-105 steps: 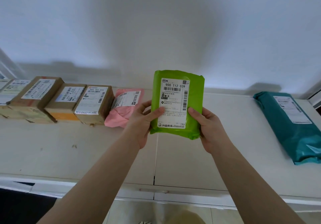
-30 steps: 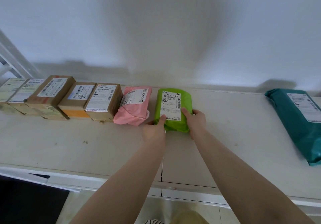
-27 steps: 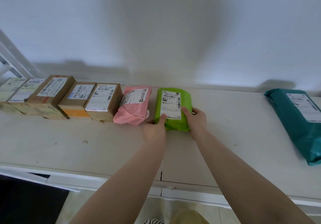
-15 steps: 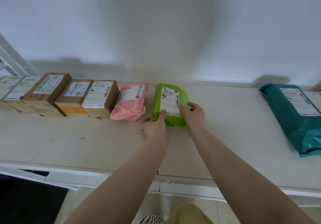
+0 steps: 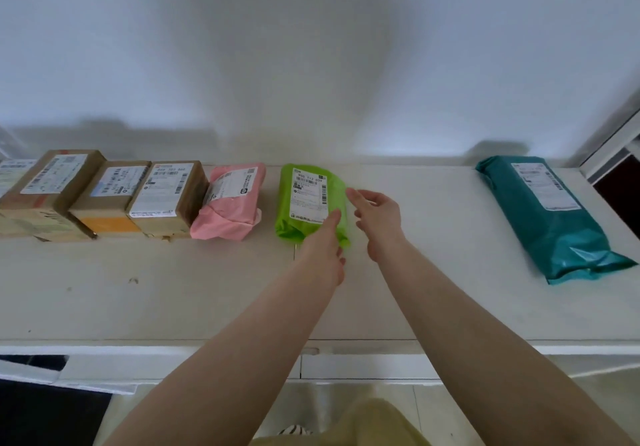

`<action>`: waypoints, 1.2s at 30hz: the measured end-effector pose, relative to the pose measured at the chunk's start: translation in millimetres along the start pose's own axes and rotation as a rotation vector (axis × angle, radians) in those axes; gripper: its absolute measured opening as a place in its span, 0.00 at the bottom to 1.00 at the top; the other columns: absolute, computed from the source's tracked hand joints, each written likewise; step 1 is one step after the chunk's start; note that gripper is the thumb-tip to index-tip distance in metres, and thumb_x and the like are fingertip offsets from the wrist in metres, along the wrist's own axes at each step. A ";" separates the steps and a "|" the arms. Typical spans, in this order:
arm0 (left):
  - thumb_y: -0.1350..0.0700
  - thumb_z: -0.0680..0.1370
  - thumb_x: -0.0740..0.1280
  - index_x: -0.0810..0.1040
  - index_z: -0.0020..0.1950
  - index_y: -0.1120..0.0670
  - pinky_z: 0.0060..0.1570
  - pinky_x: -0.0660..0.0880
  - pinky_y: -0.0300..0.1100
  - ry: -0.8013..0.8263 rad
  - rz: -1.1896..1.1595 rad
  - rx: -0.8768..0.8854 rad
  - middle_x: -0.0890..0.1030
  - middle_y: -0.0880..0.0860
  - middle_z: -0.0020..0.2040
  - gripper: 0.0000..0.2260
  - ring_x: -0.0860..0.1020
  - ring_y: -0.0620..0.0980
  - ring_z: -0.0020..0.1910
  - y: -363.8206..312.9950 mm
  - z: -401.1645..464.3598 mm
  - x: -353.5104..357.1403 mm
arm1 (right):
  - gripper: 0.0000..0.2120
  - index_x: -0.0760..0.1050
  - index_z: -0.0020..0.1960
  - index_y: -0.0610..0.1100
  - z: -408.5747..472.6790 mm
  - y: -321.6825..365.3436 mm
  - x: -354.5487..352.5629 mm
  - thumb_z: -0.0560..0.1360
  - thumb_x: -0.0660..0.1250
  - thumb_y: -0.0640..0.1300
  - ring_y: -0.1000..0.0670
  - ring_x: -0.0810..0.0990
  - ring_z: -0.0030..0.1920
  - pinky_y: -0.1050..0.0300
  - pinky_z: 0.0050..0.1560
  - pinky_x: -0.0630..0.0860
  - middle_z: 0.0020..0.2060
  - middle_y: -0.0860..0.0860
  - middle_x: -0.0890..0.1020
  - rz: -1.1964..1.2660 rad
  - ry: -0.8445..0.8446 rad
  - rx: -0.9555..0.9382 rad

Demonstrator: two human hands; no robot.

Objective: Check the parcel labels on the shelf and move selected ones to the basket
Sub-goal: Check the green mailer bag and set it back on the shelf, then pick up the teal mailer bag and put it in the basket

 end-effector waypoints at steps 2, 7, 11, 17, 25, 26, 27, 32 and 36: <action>0.45 0.73 0.72 0.75 0.65 0.52 0.52 0.71 0.42 0.050 0.015 0.021 0.76 0.51 0.52 0.23 0.73 0.49 0.48 -5.3 -8.4 15.5 | 0.14 0.78 0.55 0.41 -4.8 9.4 -11.4 0.73 0.74 0.47 0.53 0.76 0.38 0.59 0.40 0.74 0.42 0.49 0.80 0.055 0.010 0.010; 0.45 0.73 0.73 0.74 0.67 0.57 0.59 0.73 0.43 0.158 0.083 0.043 0.78 0.54 0.64 0.27 0.77 0.50 0.61 2.7 -20.3 57.2 | 0.14 0.77 0.55 0.43 -8.9 36.4 -64.0 0.75 0.73 0.49 0.50 0.79 0.46 0.55 0.51 0.79 0.44 0.49 0.81 0.095 -0.001 -0.019; 0.44 0.71 0.74 0.75 0.65 0.57 0.54 0.74 0.42 0.193 0.120 0.047 0.79 0.54 0.59 0.27 0.76 0.49 0.51 30.0 -28.8 98.7 | 0.15 0.76 0.57 0.44 1.3 55.9 -129.6 0.75 0.72 0.50 0.50 0.81 0.49 0.58 0.50 0.79 0.47 0.50 0.82 0.101 -0.070 -0.036; 0.43 0.70 0.74 0.73 0.67 0.59 0.61 0.73 0.44 0.251 0.189 0.018 0.77 0.55 0.64 0.31 0.76 0.51 0.63 95.0 -50.7 194.1 | 0.14 0.78 0.57 0.44 37.7 70.4 -256.1 0.75 0.72 0.50 0.51 0.76 0.43 0.59 0.48 0.77 0.43 0.51 0.79 0.065 -0.183 -0.060; 0.44 0.74 0.72 0.76 0.63 0.57 0.51 0.72 0.41 0.251 0.310 0.013 0.76 0.53 0.58 0.24 0.76 0.49 0.50 155.5 -59.5 279.8 | 0.26 0.73 0.64 0.49 87.0 62.2 -384.0 0.70 0.75 0.57 0.44 0.74 0.63 0.46 0.59 0.77 0.61 0.46 0.76 -0.242 -0.433 -0.057; 0.45 0.74 0.71 0.77 0.56 0.57 0.44 0.72 0.39 0.247 0.312 0.012 0.76 0.52 0.50 0.19 0.75 0.47 0.43 158.2 -57.4 284.9 | 0.28 0.73 0.65 0.49 91.1 60.6 -394.4 0.70 0.74 0.58 0.43 0.71 0.65 0.44 0.61 0.75 0.63 0.45 0.75 -0.326 -0.458 -0.050; 0.45 0.75 0.71 0.75 0.48 0.57 0.37 0.70 0.38 0.237 0.314 0.012 0.74 0.51 0.43 0.16 0.72 0.46 0.36 160.2 -55.9 289.2 | 0.29 0.72 0.67 0.49 94.7 59.1 -402.8 0.71 0.73 0.58 0.42 0.68 0.66 0.43 0.63 0.72 0.65 0.44 0.74 -0.395 -0.471 -0.040; 0.48 0.76 0.70 0.74 0.54 0.60 0.32 0.78 0.41 0.224 0.307 0.042 0.77 0.49 0.45 0.17 0.77 0.43 0.42 158.3 -51.6 309.5 | 0.38 0.69 0.71 0.46 117.3 31.2 -420.7 0.69 0.70 0.66 0.40 0.71 0.67 0.41 0.67 0.71 0.68 0.43 0.74 -0.405 -0.393 0.069; 0.46 0.72 0.74 0.75 0.63 0.60 0.43 0.80 0.46 0.210 0.291 0.039 0.81 0.57 0.54 0.26 0.82 0.56 0.49 157.9 -40.7 322.8 | 0.44 0.72 0.70 0.43 130.4 13.9 -417.7 0.64 0.68 0.70 0.40 0.79 0.60 0.41 0.62 0.76 0.63 0.44 0.79 -0.396 -0.316 0.103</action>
Point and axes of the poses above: each hand's wrist, its own z-axis towards the middle knuckle, its own x-axis out of the palm, y = z × x, the point moved 10 cm from there along z, towards the middle knuckle
